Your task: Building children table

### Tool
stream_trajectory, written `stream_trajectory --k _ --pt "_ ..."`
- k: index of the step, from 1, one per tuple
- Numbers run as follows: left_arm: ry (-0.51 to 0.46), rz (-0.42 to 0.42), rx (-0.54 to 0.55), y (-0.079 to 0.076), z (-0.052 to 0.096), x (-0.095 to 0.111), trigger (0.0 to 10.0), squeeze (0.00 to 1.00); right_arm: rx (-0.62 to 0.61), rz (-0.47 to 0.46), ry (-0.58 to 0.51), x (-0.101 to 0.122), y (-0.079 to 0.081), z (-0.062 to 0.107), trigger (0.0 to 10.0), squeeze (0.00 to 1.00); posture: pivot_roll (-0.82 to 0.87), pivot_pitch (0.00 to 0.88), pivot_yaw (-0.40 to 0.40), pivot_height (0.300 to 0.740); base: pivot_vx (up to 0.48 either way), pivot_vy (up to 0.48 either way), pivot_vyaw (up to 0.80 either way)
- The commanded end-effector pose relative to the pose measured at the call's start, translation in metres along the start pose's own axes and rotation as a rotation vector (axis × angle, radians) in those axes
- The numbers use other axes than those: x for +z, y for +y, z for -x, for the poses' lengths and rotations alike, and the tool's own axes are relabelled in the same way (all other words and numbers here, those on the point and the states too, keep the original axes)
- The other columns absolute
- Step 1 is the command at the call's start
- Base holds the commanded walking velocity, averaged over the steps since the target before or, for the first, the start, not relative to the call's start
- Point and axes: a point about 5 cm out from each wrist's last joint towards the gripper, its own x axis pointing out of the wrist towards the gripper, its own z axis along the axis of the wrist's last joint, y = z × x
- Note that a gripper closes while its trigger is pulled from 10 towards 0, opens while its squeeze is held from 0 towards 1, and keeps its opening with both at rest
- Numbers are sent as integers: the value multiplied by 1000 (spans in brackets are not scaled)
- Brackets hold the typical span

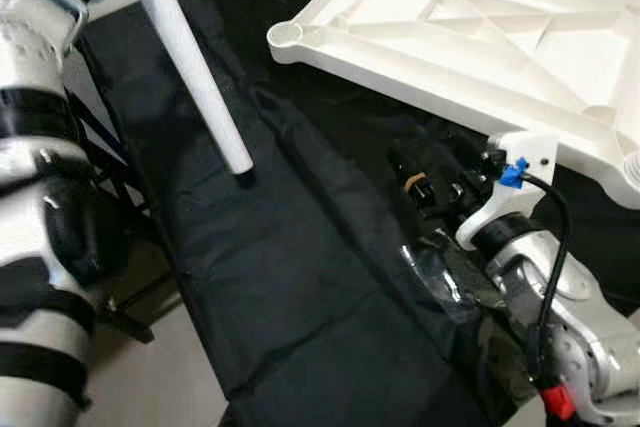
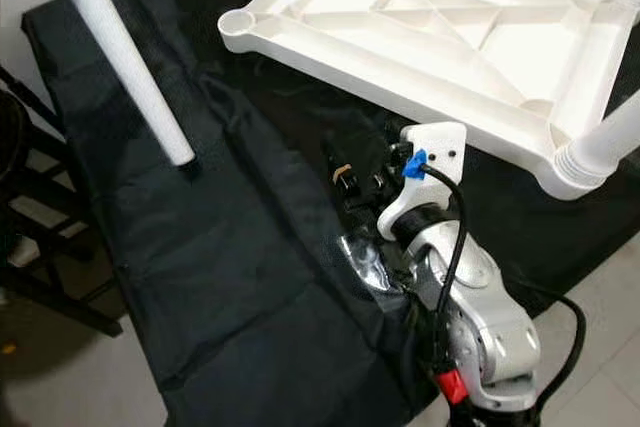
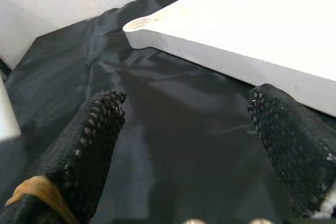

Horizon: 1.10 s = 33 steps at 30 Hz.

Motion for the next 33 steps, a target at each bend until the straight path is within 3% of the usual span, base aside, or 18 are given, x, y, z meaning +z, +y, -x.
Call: stream_trajectory --k 1,6,8,11,15,24,33 --pt "-59 -36 -22 -8 6 14 10000 0 17 -10 6 -4 3 -1 10000 0 -105 227 38 740 0 0 0" --pt "-78 -47 -11 -9 16 22 10000 0 22 -12 -2 -4 2 -4 10000 0 -93 207 27 740 0 0 0" --pt "-62 -89 9 -8 19 21 10000 0 23 -13 -4 -4 2 -5 10000 0 -88 206 25 740 0 0 0" --pt "-31 -137 56 -3 28 15 10000 0 28 -15 -6 -5 2 -6 10000 0 -77 201 20 740 -247 0 0" --pt "-12 -129 88 -2 42 7 10000 0 39 -20 -7 -7 4 -8 10000 0 -72 198 13 740 -349 0 0" --pt "11 -116 76 -17 48 -5 10000 0 52 -22 -13 -7 5 -10 10000 0 -72 189 6 740 -371 0 0" --pt "39 -107 66 -22 55 -11 10000 0 70 -20 -17 -8 8 -12 10000 0 -70 183 4 740 -374 0 0"
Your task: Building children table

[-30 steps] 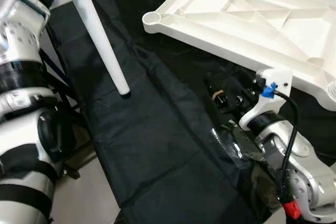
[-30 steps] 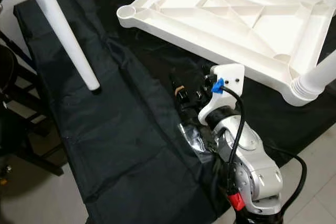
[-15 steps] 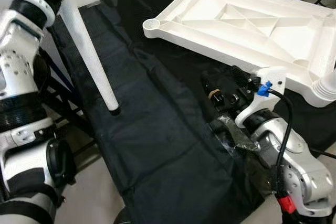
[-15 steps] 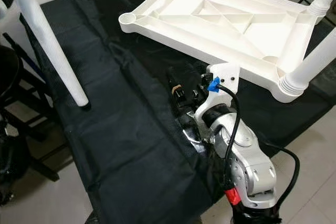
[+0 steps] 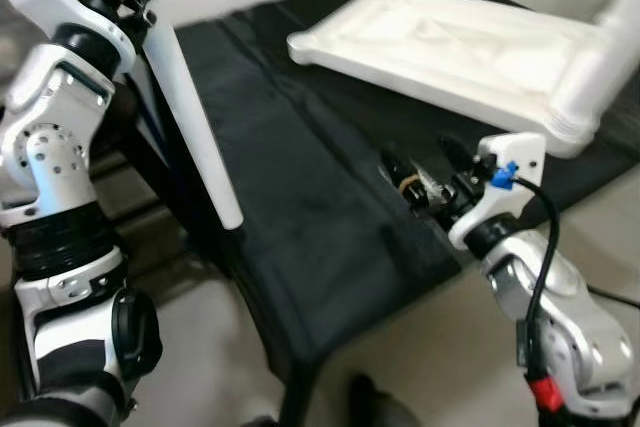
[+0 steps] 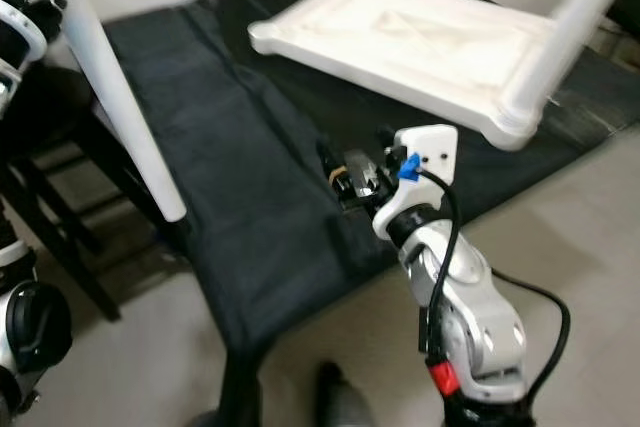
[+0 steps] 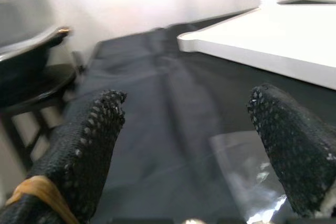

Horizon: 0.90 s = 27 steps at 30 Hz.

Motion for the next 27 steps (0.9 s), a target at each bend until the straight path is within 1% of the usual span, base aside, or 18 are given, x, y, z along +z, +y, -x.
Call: stream_trajectory --k 1,7,8,10,11,12,14,15,17,18,19,21,22,24,25,26,27 --pt "-24 -11 14 3 5 7 10000 0 17 0 3 -2 3 1 10000 0 -69 182 1 740 -375 0 0" --pt "11 -34 34 9 13 1 10000 0 28 2 19 -9 4 2 10000 0 -65 178 6 740 -375 0 0" --pt "27 -49 39 11 16 -2 10000 0 31 5 30 -12 4 3 10000 0 -65 178 6 740 -371 0 0" --pt "27 -49 39 11 16 -2 10000 0 31 5 30 -12 4 3 10000 0 -65 178 6 740 -371 0 0" --pt "53 -60 52 14 22 -9 10000 0 34 14 51 -19 4 5 10000 0 -60 174 7 740 -371 0 0" --pt "93 -116 65 19 31 -20 10000 0 37 20 72 -25 3 8 10000 0 -54 170 9 740 -345 0 0" --pt "211 -229 76 31 61 -58 10000 0 44 21 116 -39 4 13 10000 0 -44 159 12 740 0 0 0" --pt "265 -249 74 34 77 -75 10000 0 51 27 134 -44 4 16 10000 0 -43 157 13 740 0 0 0" --pt "265 -249 74 34 77 -75 10000 0 51 27 134 -44 4 16 10000 0 -43 157 13 740 0 0 0" --pt "342 -251 82 36 98 -97 10000 0 61 33 155 -50 6 21 10000 0 -39 154 15 740 0 0 0" --pt "431 -220 91 34 123 -120 10000 0 69 37 179 -57 8 26 10000 0 -39 146 13 740 0 0 0" --pt "431 -220 91 34 123 -120 10000 0 69 37 179 -57 8 26 10000 0 -39 146 13 740 0 0 0" --pt "527 -211 89 28 149 -142 10000 0 82 40 203 -64 12 32 10000 0 -38 140 13 740 0 0 0" --pt "527 -211 89 28 149 -142 10000 0 82 40 203 -64 12 32 10000 0 -38 140 13 740 0 0 0" --pt "598 -172 98 20 172 -157 10000 0 95 33 226 -71 17 38 10000 0 -38 134 11 740 0 0 0" --pt "598 -172 98 20 172 -157 10000 0 95 33 226 -71 17 38 10000 0 -38 134 11 740 0 0 0" --pt "647 -157 98 11 189 -167 10000 0 113 38 246 -76 23 45 10000 0 -37 132 6 740 0 0 0"
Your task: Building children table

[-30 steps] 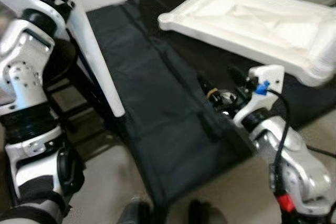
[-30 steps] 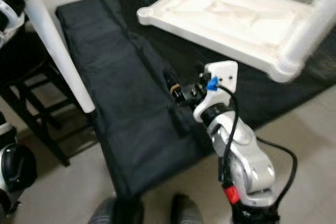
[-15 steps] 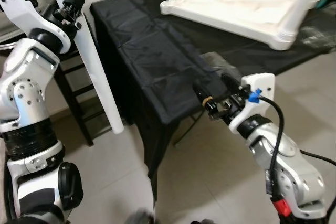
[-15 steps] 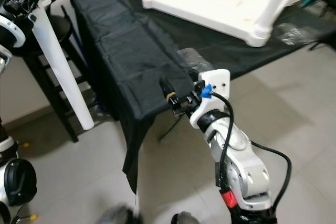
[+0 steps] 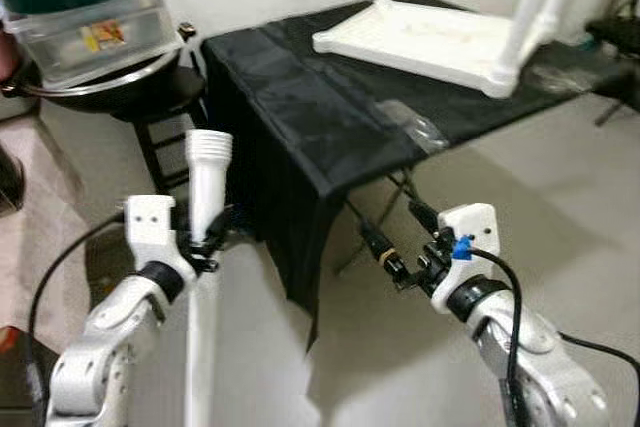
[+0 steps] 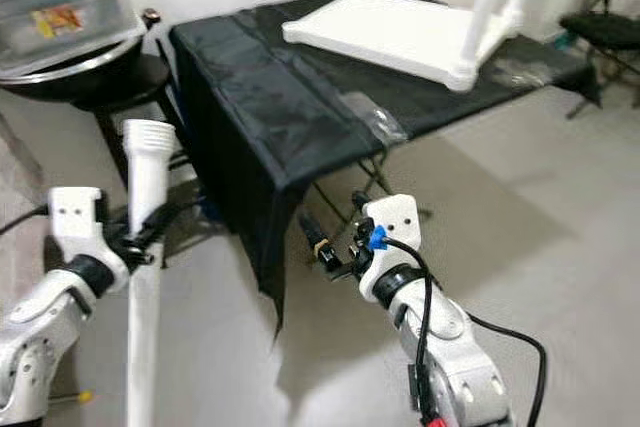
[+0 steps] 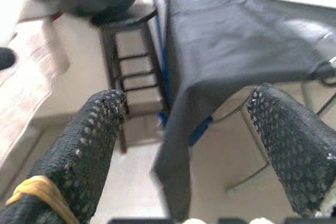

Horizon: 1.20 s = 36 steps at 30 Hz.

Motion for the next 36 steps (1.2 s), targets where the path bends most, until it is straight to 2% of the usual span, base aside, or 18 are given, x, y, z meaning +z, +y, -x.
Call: stream_trajectory --k 1,2,4,9,11,16,28,36 --pt "72 6 8 -8 12 -21 10000 0 36 9 15 -6 10 4 10000 0 -37 132 6 740 0 0 0" --pt "72 6 8 -8 12 -21 10000 0 36 9 15 -6 10 4 10000 0 -37 132 6 740 0 0 0" --pt "107 13 12 -17 18 -35 10000 0 46 22 26 -12 15 6 10000 0 -38 130 1 740 0 -443 0" --pt "93 -19 -8 -22 12 -34 10000 0 45 35 20 -12 13 3 10000 0 -36 130 0 740 0 -452 0" --pt "64 -35 -31 -29 8 -31 10000 0 40 47 5 -11 10 -1 10000 0 -35 131 2 740 0 -444 0" --pt "44 -41 -42 -34 5 -30 10000 0 33 58 -11 -9 7 -5 10000 0 -37 134 7 740 0 -442 0" --pt "36 -47 -48 -37 1 -28 10000 0 30 86 -32 -5 6 -11 10000 0 -33 137 13 740 0 -442 0" --pt "28 -52 -58 -39 -5 -27 10000 0 85 85 -24 -8 8 -13 10000 0 -25 139 14 740 0 -442 680"
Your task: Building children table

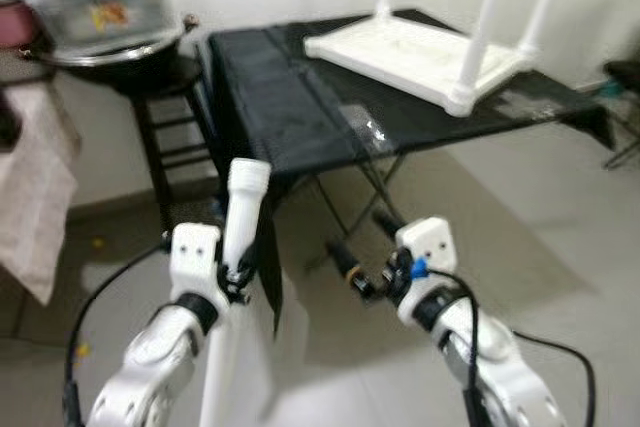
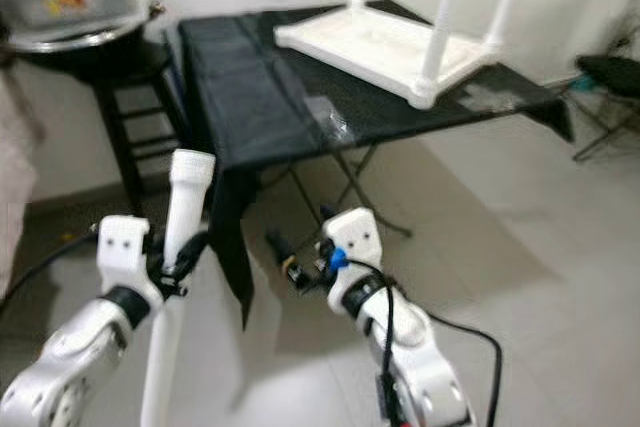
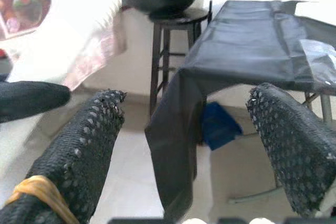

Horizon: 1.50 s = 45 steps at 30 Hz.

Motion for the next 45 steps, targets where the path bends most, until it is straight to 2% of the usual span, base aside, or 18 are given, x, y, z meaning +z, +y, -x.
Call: stream_trajectory --k 1,10,14,45 --pt "-16 -12 -2 1 -1 3 10000 0 10 -10 0 -2 1 0 10000 0 -25 139 14 740 0 -442 669" --pt "-14 -11 -9 -1 -2 3 10000 0 6 -47 -4 -4 -1 -2 10000 0 -22 140 11 740 0 -442 653" --pt "-13 -6 -11 -1 -3 2 10000 0 -41 -55 10 -6 -6 -4 10000 0 -24 138 14 740 0 -442 0" --pt "-8 5 -36 -2 -3 0 10000 0 -55 -52 19 -8 -6 -5 10000 0 -30 127 20 740 0 -443 0"
